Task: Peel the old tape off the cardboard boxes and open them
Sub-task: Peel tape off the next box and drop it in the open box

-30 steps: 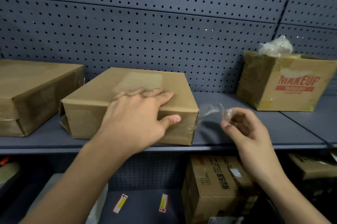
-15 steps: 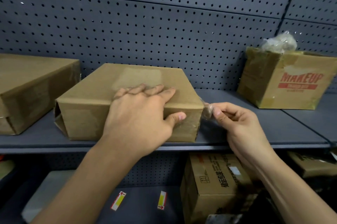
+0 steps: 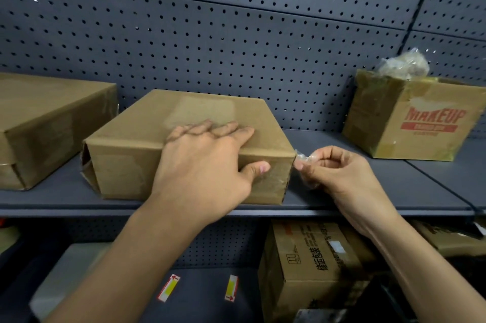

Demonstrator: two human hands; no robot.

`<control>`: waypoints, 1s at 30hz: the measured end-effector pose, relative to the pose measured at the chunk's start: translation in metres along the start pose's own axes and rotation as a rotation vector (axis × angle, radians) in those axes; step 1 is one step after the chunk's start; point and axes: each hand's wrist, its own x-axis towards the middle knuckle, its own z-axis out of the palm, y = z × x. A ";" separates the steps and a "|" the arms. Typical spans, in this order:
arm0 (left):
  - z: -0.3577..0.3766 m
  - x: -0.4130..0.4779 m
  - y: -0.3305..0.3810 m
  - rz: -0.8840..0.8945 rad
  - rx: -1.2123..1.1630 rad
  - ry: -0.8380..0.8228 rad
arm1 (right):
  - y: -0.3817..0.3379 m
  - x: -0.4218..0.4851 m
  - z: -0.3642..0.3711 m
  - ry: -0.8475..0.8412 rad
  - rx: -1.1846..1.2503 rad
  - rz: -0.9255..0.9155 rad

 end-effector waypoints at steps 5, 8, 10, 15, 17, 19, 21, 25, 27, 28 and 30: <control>0.000 0.000 0.001 -0.022 0.005 0.006 | 0.000 -0.010 -0.002 -0.015 -0.255 -0.119; -0.001 0.000 0.005 -0.045 0.011 0.019 | -0.007 -0.020 -0.005 0.036 -0.444 -0.180; -0.002 0.001 0.007 -0.053 0.011 0.022 | -0.009 -0.026 -0.007 0.073 -0.534 -0.197; -0.006 0.000 0.008 -0.080 -0.013 0.007 | -0.007 -0.042 -0.011 0.086 -0.560 -0.321; -0.008 -0.002 0.013 -0.076 0.005 0.007 | -0.004 -0.049 -0.011 0.087 -0.612 -0.337; -0.010 -0.001 0.017 -0.076 0.009 0.009 | -0.002 -0.053 -0.010 0.105 -0.636 -0.340; -0.010 0.001 0.019 -0.076 0.005 0.004 | -0.004 -0.057 -0.008 0.119 -0.614 -0.343; -0.009 0.005 0.023 -0.068 0.047 -0.014 | -0.006 -0.074 -0.005 0.130 -0.566 -0.384; -0.008 0.007 0.026 -0.059 0.084 -0.017 | -0.007 -0.078 -0.007 0.151 -0.478 -0.354; -0.009 0.007 0.027 -0.049 0.098 -0.024 | -0.007 -0.077 -0.009 0.170 -0.431 -0.332; -0.013 0.006 0.025 -0.031 0.092 -0.054 | -0.008 -0.070 -0.012 0.196 -0.319 -0.252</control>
